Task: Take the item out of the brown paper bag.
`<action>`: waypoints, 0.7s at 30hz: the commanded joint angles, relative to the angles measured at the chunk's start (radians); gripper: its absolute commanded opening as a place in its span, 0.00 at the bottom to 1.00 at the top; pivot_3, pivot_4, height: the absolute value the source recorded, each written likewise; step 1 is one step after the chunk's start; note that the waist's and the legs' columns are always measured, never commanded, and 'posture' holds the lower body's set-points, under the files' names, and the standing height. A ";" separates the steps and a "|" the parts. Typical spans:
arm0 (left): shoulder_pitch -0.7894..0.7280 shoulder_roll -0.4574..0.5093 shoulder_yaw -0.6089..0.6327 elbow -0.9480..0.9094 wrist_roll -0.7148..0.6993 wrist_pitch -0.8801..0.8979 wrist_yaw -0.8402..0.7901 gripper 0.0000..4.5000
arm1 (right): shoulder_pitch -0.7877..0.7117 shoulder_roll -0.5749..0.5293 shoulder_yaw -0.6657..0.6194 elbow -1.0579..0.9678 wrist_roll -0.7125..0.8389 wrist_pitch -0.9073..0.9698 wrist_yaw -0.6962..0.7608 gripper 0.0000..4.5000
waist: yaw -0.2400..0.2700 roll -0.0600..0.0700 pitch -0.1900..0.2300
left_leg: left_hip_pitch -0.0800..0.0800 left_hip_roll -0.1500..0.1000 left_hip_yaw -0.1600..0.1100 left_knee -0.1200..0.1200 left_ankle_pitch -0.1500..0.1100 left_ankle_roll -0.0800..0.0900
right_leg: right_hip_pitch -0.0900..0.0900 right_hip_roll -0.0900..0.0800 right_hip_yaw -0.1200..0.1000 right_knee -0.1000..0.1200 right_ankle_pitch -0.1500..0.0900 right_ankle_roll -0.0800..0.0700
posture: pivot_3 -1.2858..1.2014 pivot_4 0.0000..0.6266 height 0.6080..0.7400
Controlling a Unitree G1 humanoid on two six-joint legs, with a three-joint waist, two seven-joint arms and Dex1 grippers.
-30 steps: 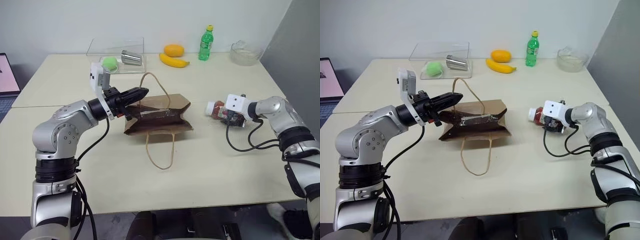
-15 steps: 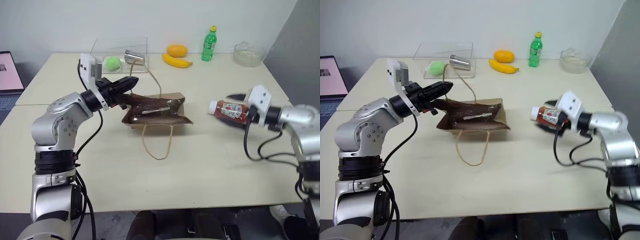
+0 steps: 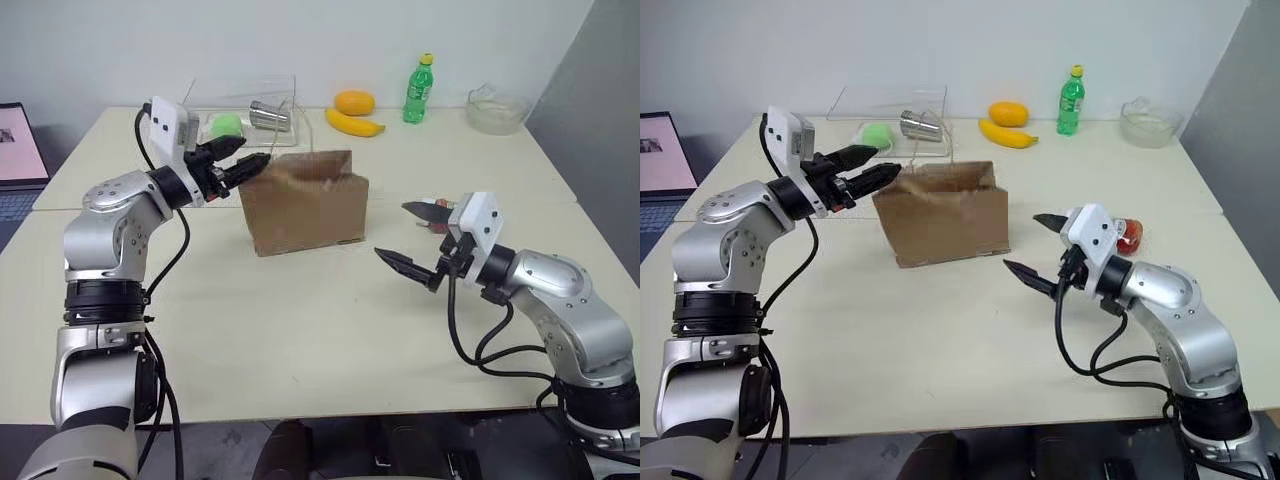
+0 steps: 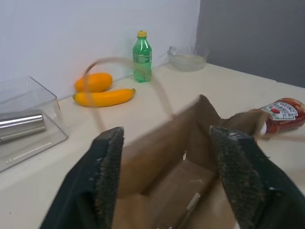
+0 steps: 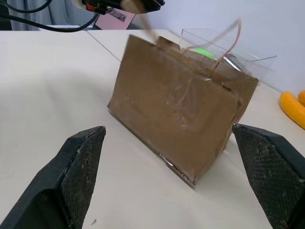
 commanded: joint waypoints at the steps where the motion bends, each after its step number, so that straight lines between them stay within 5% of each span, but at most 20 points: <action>1: 0.063 0.050 0.076 -0.129 0.023 -0.041 0.049 0.79 | -0.017 0.014 -0.006 0.010 -0.003 -0.047 -0.010 1.00 | -0.004 0.000 0.000 | 0.000 0.000 0.000 0.000 0.000 0.000 | 0.000 0.000 0.001 0.000 0.000 0.000 | 0.52 0.24 1.00; 6: 0.273 0.037 0.162 -0.380 0.060 -0.015 0.221 0.79 | 0.011 0.038 -0.004 0.038 -0.006 -0.086 -0.022 1.00 | -0.004 0.000 0.000 | 0.000 0.001 -0.001 -0.001 0.000 0.000 | -0.001 -0.002 0.002 0.000 0.000 -0.001 | 0.52 0.24 1.00; 12: 0.623 -0.150 0.210 -0.686 0.185 0.048 0.546 0.79 | 0.148 0.070 -0.001 0.049 -0.059 -0.192 -0.062 1.00 | 0.005 -0.001 -0.001 | 0.001 0.000 -0.001 -0.001 0.000 0.000 | 0.001 -0.004 0.002 -0.001 0.000 0.000 | 0.52 0.24 1.00; 17: 0.861 -0.269 0.154 -0.761 0.328 -0.083 0.664 0.79 | 0.261 0.180 0.009 0.152 -0.153 -0.403 -0.160 1.00 | 0.004 -0.003 -0.002 | 0.004 0.000 -0.001 -0.001 0.000 0.000 | 0.002 -0.003 0.002 0.000 -0.001 0.001 | 0.52 0.24 1.00; 21: 0.898 -0.380 0.151 -0.734 0.337 -0.149 0.731 0.79 | 0.280 0.247 0.014 0.275 -0.233 -0.536 -0.239 1.00 | 0.005 -0.003 -0.003 | 0.006 0.000 0.000 -0.001 0.000 0.000 | 0.004 -0.003 0.003 0.000 -0.001 0.002 | 0.52 0.24 1.00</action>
